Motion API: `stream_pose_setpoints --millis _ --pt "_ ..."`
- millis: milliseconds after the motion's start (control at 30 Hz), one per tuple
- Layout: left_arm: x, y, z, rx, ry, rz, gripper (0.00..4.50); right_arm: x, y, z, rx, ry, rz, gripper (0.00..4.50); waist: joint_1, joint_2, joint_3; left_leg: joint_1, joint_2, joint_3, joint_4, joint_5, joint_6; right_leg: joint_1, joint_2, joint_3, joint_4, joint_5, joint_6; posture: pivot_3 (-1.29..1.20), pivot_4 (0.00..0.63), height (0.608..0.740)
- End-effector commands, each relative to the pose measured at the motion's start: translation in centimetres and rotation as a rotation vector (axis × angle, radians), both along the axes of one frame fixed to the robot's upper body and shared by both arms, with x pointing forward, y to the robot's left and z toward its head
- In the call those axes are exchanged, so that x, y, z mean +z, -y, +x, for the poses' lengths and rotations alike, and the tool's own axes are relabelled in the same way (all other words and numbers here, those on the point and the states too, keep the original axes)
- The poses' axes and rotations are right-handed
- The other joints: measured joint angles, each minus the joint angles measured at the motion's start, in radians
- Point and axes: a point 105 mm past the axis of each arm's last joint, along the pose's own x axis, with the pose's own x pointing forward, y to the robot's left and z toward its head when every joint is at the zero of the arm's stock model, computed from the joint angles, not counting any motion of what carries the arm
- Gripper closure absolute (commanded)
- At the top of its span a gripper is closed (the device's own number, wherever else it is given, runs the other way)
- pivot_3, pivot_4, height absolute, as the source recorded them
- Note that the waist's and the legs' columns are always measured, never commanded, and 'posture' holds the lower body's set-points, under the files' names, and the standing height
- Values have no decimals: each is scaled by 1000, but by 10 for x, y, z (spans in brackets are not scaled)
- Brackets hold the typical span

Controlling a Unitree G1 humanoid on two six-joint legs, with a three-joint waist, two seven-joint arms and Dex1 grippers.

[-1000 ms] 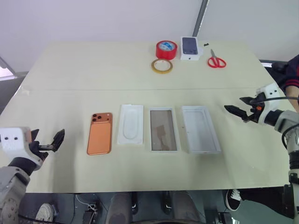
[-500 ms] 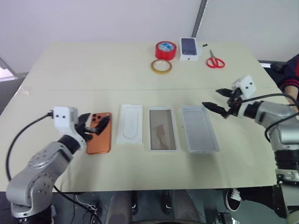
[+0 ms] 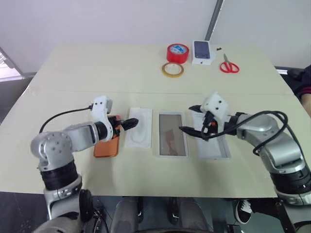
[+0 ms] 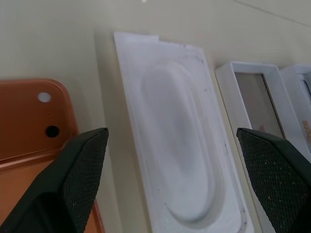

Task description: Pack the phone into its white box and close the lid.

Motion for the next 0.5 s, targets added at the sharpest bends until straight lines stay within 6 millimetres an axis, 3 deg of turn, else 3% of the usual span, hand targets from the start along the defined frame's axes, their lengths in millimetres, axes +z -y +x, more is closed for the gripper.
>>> stream_pose_setpoints --millis 33,300,400,500 --pt "3 4 2 -20 -10 -22 57 7 -5 -6 33 33 -14 42 -1 0 0 0 0 0 0 0 0 0 0 0 0 0 0 0 150 740" --pt "-17 18 -3 -54 -120 -24 57 3 -19 -19 140 11 -52 42 1 0 0 0 1 -1 0 0 0 0 -1 0 0 0 0 0 150 740" --pt "-23 14 -5 -36 -140 3 890 2 -23 -19 154 12 -51 0 1 0 0 0 0 -1 0 0 0 0 -2 0 0 0 0 0 150 740" --pt "-24 8 -5 -4 -142 4 2358 0 -27 -22 177 4 -52 0 1 0 0 0 0 -1 0 0 0 0 -2 0 0 0 0 0 150 740"
